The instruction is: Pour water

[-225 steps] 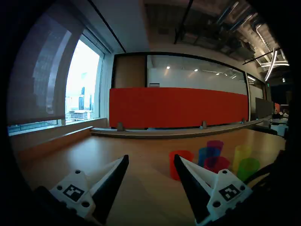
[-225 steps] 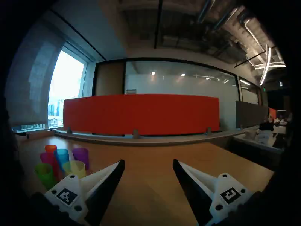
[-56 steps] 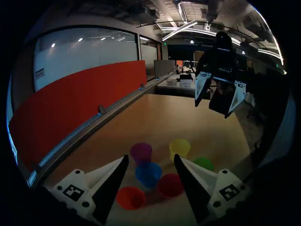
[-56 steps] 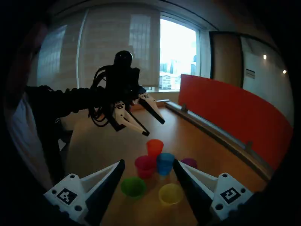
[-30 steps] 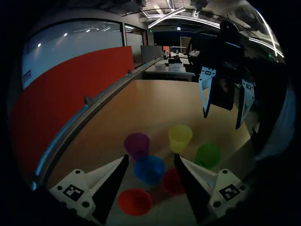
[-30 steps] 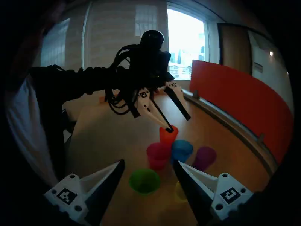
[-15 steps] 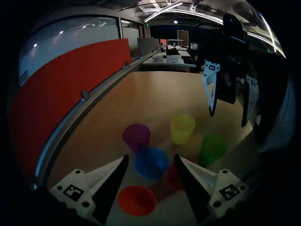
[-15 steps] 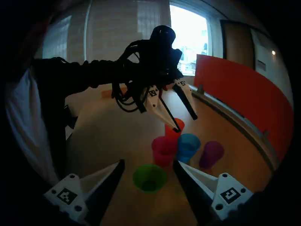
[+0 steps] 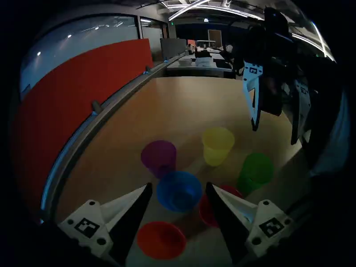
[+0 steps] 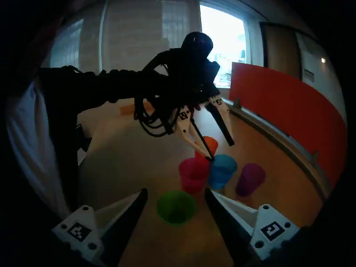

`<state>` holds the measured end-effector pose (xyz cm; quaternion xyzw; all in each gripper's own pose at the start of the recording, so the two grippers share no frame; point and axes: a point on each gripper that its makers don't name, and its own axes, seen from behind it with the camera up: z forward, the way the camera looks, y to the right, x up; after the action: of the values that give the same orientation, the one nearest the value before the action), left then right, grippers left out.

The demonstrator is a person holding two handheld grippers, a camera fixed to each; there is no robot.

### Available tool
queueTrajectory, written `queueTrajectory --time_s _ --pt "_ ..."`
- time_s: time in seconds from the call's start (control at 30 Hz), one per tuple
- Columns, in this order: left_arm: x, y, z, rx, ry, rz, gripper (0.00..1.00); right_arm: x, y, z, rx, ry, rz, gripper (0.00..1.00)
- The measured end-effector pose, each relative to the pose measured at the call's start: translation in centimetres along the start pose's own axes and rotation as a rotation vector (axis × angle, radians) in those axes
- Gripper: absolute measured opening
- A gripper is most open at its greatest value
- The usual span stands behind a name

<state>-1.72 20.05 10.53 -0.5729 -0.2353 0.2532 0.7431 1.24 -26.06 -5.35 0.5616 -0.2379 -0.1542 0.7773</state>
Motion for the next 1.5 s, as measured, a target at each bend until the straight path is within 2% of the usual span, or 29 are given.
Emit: queueTrajectory --time_s 0.3,0.6,1.07,1.5 --pt "-0.3 0.1 1.2 -0.007 -0.020 -0.019 0.89 -0.3 0.3 -0.2 -0.001 0.003 0.009 0.99" --pt "-1.0 -0.2 2.3 0.008 -0.044 -0.063 0.89 -0.7 0.4 -0.3 0.002 0.003 0.012 0.99" --pt "-1.6 0.1 3.0 -0.001 -0.074 -0.053 0.89 -1.0 0.7 -0.4 0.001 0.001 0.018 0.99" --pt "-1.9 0.5 2.9 -0.012 -0.084 -0.055 0.89 -1.0 0.8 -0.3 0.003 -0.002 0.017 0.99"
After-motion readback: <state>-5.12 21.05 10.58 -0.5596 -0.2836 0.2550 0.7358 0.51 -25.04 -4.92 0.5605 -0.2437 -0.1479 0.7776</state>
